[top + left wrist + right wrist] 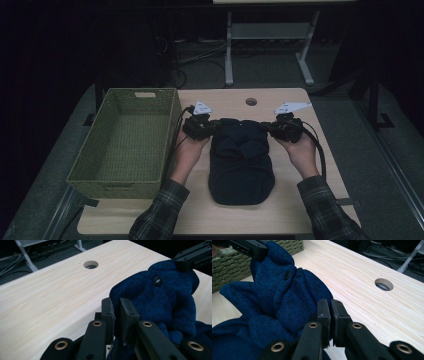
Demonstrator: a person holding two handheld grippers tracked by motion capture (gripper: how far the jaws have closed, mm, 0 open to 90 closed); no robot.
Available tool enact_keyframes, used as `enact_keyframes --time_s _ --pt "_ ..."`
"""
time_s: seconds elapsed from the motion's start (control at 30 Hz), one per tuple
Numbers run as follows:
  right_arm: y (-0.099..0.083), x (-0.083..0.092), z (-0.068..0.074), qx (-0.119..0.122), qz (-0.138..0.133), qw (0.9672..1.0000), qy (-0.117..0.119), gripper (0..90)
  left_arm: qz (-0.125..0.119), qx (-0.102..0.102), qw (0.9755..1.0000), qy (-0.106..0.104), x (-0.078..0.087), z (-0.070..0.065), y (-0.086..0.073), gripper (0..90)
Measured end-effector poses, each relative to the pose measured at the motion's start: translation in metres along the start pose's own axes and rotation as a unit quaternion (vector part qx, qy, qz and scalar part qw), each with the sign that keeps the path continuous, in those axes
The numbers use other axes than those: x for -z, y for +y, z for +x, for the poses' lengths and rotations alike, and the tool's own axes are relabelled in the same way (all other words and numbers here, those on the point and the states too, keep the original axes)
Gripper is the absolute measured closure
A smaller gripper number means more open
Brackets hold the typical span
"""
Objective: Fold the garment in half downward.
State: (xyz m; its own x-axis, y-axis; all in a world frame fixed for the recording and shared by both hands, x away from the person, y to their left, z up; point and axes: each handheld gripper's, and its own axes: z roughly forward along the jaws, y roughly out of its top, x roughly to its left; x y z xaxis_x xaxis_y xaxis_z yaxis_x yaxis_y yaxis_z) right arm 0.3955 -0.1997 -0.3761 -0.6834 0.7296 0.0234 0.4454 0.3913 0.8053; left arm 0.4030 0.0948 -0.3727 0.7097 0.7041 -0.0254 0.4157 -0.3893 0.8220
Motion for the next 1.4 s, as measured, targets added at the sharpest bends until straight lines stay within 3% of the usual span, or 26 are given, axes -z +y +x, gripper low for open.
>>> enact_keyframes --time_s 0.47,1.03,1.2,1.4 --pt "-0.021 0.015 0.023 0.009 0.007 0.9998 0.016 85.9 0.020 -0.019 0.9992 -0.029 0.018 -0.019 -0.021 82.0" --pt "-0.056 0.027 0.052 0.012 0.024 0.9989 0.038 84.1 0.050 -0.045 0.9958 -0.062 0.027 -0.045 -0.055 81.6" --pt "-0.071 0.030 0.058 0.008 0.016 0.9986 0.050 83.2 0.058 -0.044 0.9948 -0.071 0.028 -0.050 -0.068 81.0" --pt "-0.083 0.029 0.066 0.006 0.026 0.9980 0.058 82.8 0.064 -0.042 0.9937 -0.082 0.029 -0.056 -0.084 80.7"
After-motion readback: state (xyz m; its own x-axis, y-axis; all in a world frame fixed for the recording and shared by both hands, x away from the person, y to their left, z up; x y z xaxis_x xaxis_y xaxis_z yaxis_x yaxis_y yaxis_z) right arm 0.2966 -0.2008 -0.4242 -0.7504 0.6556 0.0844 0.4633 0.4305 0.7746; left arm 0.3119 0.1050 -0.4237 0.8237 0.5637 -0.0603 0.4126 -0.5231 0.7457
